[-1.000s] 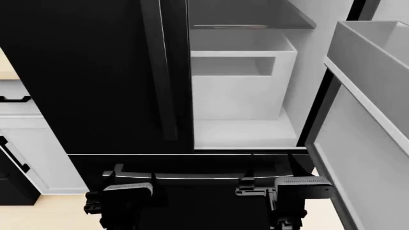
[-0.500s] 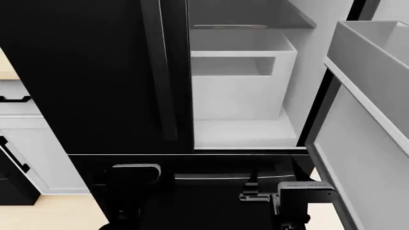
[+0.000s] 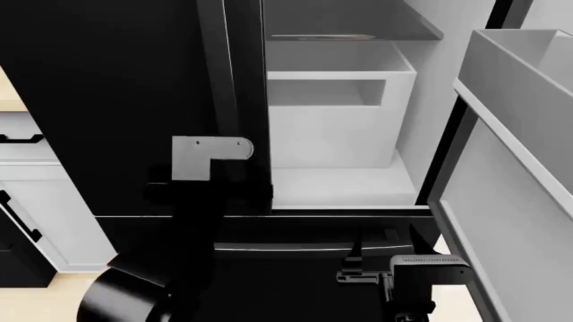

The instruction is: Open the fridge doors

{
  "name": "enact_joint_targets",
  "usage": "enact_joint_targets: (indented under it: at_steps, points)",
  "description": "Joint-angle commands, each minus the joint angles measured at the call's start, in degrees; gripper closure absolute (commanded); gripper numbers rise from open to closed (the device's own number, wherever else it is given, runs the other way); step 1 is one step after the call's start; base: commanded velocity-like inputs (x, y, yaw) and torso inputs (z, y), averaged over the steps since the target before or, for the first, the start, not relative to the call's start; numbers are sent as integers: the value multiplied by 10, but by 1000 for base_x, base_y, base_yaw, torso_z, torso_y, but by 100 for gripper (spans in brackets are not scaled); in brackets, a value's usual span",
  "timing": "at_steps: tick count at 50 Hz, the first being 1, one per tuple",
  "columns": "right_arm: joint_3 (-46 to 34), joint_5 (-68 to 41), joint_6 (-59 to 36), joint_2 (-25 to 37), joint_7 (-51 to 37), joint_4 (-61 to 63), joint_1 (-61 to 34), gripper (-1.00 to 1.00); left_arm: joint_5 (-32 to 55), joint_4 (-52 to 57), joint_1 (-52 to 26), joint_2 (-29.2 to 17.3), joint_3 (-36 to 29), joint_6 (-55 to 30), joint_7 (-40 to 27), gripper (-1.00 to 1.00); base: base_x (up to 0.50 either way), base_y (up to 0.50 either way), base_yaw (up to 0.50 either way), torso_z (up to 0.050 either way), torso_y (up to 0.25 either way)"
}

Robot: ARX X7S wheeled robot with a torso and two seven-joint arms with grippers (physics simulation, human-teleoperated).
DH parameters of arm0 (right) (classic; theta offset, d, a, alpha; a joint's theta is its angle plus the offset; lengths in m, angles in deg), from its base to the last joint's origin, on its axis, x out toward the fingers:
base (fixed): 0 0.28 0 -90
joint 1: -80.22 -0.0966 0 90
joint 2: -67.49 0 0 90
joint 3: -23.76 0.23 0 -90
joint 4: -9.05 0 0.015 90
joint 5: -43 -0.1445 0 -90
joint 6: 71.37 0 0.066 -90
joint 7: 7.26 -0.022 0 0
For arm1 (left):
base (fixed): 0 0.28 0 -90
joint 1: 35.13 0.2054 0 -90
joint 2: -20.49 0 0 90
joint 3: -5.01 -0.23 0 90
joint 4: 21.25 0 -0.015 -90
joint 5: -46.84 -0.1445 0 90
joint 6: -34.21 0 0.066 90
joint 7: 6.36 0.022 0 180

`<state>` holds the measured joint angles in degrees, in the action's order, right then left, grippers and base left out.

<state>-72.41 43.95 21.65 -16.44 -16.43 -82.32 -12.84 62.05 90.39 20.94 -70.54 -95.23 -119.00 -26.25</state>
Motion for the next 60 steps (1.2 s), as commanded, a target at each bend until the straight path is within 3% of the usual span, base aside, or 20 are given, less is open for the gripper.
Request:
enact_joint_targets:
  at_steps: [1, 23, 37, 38, 46, 60]
  points:
    - [-6, -8, 1, 6, -3, -3, -2, -100, 49, -16, -78, -4, -34, -61, -52, -100, 0, 0, 0, 0, 0]
    - [-20, -19, 0, 14, -12, -6, -7, -100, 26, -188, -140, -23, -90, 15, -65, -100, 0, 0, 0, 0, 0]
    - [-26, -25, 3, 20, -18, -9, -7, -100, 38, -226, -148, -22, -91, 46, -71, -100, 0, 0, 0, 0, 0]
    - [-26, -25, 3, 20, -18, -9, -7, -100, 39, -225, -148, -23, -91, 47, -72, 100, 0, 0, 0, 0, 0]
    - [-30, -28, 2, 23, -21, -6, -7, -100, 50, -206, -140, -26, -91, 43, -84, 100, 0, 0, 0, 0, 0]
    - [-36, -31, 0, 27, -27, -5, -8, -100, 82, -31, -44, -61, -93, -10, -110, 100, -1, 0, 0, 0, 0]
